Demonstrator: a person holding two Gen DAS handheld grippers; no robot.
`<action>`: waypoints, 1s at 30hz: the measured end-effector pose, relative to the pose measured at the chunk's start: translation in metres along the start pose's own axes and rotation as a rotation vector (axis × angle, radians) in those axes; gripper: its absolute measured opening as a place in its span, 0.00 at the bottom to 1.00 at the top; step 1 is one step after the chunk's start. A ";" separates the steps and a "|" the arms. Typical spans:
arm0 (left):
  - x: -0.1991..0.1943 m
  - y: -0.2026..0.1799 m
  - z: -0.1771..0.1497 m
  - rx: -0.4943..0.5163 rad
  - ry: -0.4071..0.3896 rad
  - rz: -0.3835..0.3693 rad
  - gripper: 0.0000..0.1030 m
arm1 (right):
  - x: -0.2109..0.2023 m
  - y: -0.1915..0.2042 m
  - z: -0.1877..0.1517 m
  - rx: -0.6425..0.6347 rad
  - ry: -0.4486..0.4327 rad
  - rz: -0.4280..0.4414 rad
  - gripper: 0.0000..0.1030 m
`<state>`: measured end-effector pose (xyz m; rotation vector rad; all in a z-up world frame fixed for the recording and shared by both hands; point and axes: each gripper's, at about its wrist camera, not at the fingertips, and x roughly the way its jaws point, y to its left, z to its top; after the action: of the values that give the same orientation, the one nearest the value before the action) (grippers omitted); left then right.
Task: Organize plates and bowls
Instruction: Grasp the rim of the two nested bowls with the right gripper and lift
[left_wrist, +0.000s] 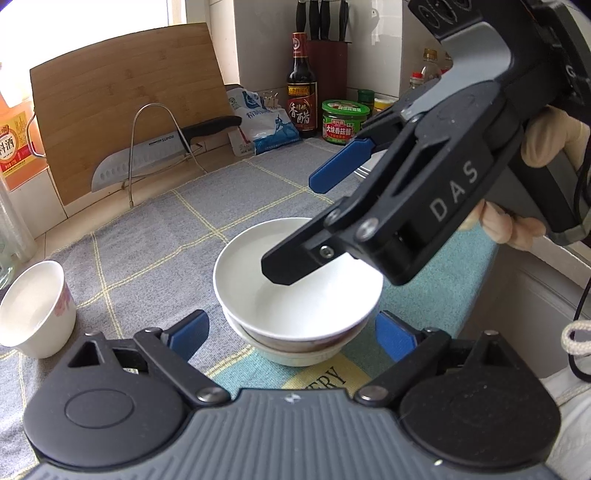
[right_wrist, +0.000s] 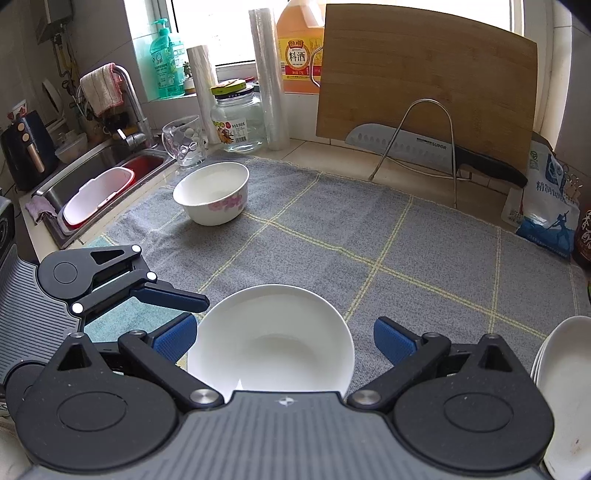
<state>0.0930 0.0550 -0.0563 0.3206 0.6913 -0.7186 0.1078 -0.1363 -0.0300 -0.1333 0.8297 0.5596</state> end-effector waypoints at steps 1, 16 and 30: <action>-0.003 0.002 -0.001 0.000 0.002 0.009 0.94 | -0.001 0.003 0.000 -0.015 -0.005 -0.004 1.00; -0.049 0.082 -0.022 -0.157 -0.009 0.228 0.94 | 0.014 0.053 0.034 -0.184 -0.092 -0.042 1.00; -0.061 0.158 -0.035 -0.258 -0.012 0.407 0.95 | 0.058 0.108 0.072 -0.237 -0.099 -0.065 1.00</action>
<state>0.1529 0.2160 -0.0346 0.2100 0.6723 -0.2406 0.1310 0.0030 -0.0129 -0.3457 0.6584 0.5972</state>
